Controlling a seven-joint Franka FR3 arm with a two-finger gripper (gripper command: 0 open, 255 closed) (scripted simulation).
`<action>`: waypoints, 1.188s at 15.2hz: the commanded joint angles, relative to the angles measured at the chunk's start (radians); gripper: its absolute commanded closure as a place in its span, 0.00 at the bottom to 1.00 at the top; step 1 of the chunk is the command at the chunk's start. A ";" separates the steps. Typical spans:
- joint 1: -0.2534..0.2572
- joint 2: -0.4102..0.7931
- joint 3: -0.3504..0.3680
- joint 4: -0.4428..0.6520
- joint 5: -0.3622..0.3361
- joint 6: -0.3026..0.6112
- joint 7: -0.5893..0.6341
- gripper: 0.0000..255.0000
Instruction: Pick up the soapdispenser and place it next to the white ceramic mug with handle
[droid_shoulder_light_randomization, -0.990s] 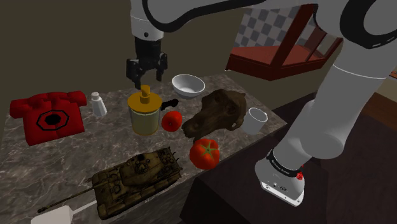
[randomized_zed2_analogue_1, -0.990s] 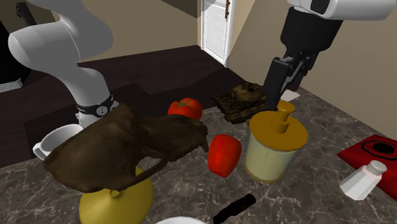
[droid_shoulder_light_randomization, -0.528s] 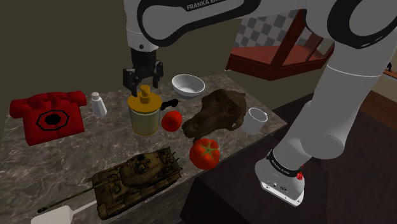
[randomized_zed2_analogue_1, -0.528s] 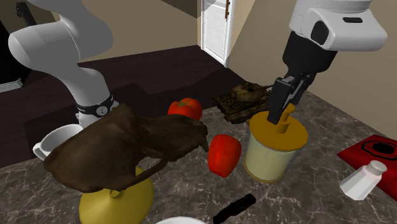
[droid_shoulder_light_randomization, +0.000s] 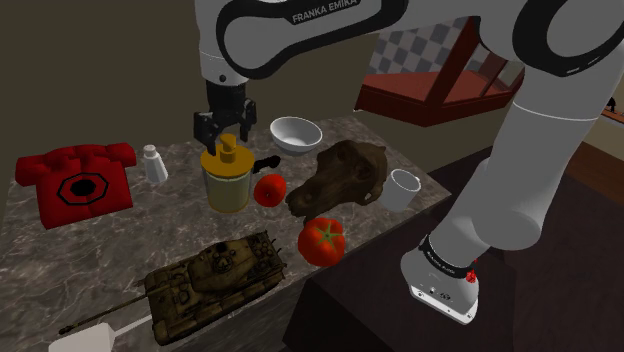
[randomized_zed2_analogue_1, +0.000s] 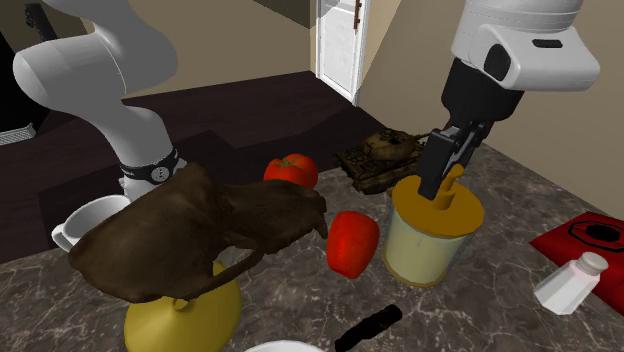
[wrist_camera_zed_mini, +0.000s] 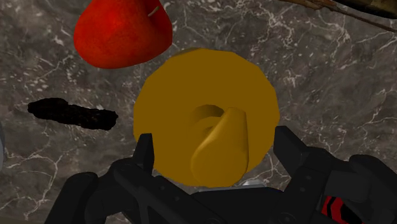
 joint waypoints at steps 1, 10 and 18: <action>0.000 0.000 0.000 0.000 0.000 0.000 0.000 0.00; 0.000 0.000 0.000 0.000 0.000 0.000 0.000 1.00; -0.002 -0.028 0.003 0.060 0.011 -0.086 -0.006 1.00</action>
